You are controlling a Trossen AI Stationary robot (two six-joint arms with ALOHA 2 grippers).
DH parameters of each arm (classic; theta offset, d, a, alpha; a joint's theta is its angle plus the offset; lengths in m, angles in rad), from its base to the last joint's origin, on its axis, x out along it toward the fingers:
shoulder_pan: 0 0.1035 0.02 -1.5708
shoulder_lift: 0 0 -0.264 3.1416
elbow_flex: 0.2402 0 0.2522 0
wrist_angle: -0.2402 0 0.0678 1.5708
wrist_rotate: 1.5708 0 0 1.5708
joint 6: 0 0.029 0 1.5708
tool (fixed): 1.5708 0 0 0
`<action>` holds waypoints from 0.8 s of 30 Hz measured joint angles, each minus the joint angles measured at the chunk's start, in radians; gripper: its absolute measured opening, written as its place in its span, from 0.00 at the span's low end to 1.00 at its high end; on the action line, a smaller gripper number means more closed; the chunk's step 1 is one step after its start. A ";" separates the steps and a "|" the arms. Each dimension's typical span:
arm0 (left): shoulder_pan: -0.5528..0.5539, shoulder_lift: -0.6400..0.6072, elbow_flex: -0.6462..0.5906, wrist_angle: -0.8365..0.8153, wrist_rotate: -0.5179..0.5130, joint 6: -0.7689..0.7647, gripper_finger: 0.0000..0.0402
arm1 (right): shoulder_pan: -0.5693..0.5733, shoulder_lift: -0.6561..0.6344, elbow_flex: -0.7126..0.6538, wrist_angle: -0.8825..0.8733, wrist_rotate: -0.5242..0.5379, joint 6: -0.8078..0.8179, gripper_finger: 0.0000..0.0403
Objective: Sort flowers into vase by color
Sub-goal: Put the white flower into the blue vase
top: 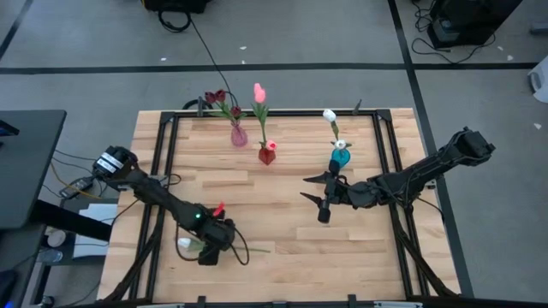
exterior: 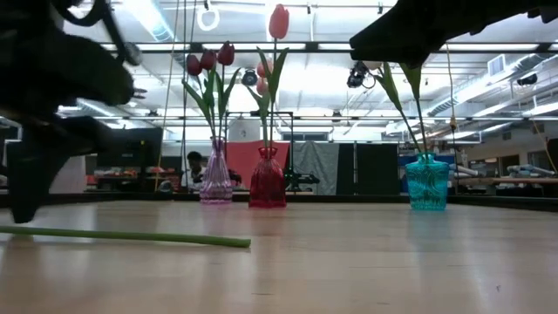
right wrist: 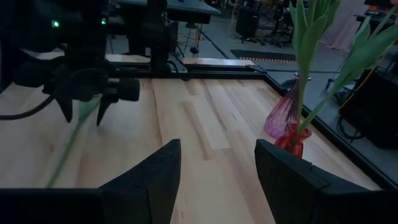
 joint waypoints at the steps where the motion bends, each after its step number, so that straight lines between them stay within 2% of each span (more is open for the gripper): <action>1: -0.001 0.000 0.001 -0.019 0.001 -0.022 0.60 | -0.003 0.000 0.000 0.000 -0.003 -0.007 0.53; 9: -0.012 -0.004 -0.030 -0.047 0.013 -0.086 0.59 | -0.035 0.000 0.000 0.023 -0.040 -0.025 0.53; 12: -0.017 -0.005 -0.035 -0.048 0.006 -0.083 0.55 | -0.044 0.000 0.000 0.030 -0.051 -0.025 0.53; 15: -0.017 -0.004 -0.036 -0.058 0.001 -0.063 0.44 | -0.044 0.000 0.000 0.039 -0.051 -0.025 0.53; 24: -0.017 -0.002 -0.030 -0.089 -0.014 -0.031 0.04 | -0.044 0.000 0.000 0.038 -0.051 -0.016 0.53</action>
